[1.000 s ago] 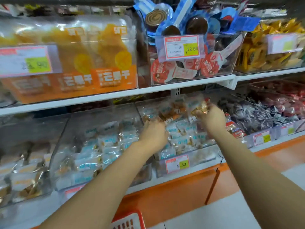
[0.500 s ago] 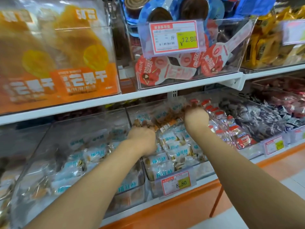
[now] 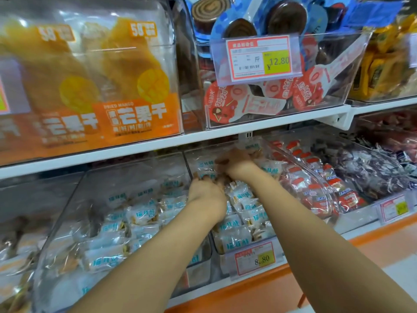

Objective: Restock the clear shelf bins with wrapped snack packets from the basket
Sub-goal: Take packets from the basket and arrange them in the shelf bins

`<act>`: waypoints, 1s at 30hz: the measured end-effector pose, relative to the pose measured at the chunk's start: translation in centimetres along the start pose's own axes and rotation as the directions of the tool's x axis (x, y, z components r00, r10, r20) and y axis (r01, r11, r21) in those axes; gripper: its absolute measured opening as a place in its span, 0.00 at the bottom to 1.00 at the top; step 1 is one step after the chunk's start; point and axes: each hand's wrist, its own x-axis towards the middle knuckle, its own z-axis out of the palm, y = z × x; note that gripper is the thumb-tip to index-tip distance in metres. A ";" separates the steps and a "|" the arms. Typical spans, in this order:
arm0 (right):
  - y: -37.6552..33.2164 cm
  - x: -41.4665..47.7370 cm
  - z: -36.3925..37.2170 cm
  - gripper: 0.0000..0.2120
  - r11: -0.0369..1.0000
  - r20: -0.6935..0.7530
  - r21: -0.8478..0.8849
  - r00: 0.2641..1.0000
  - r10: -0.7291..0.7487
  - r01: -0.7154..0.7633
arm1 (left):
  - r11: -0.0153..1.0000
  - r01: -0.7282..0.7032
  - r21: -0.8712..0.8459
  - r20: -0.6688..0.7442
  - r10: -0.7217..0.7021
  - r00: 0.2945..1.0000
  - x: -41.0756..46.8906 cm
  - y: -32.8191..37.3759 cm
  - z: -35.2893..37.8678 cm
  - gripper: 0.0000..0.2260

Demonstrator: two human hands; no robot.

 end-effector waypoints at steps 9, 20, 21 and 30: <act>0.9 1.0 0.3 0.06 1.000 -0.034 0.016 0.999 -0.017 0.018 | 0.998 -0.018 0.060 0.062 0.015 0.998 -0.2 0.1 -0.5 0.29; -0.6 1.8 0.2 0.05 0.986 -0.028 -0.050 0.986 -0.164 0.162 | 0.999 -0.004 0.035 0.087 0.000 0.996 0.3 0.0 -0.3 0.29; -0.6 1.6 0.1 0.06 0.989 -0.062 -0.010 0.987 -0.149 0.148 | 1.000 -0.005 0.029 0.083 0.002 0.997 0.2 0.0 -0.3 0.29; 3.7 -2.8 -3.2 0.13 0.809 -0.199 -0.534 0.966 0.164 -0.247 | 0.994 0.052 -0.093 -0.002 -0.053 0.999 -0.4 0.1 -0.1 0.33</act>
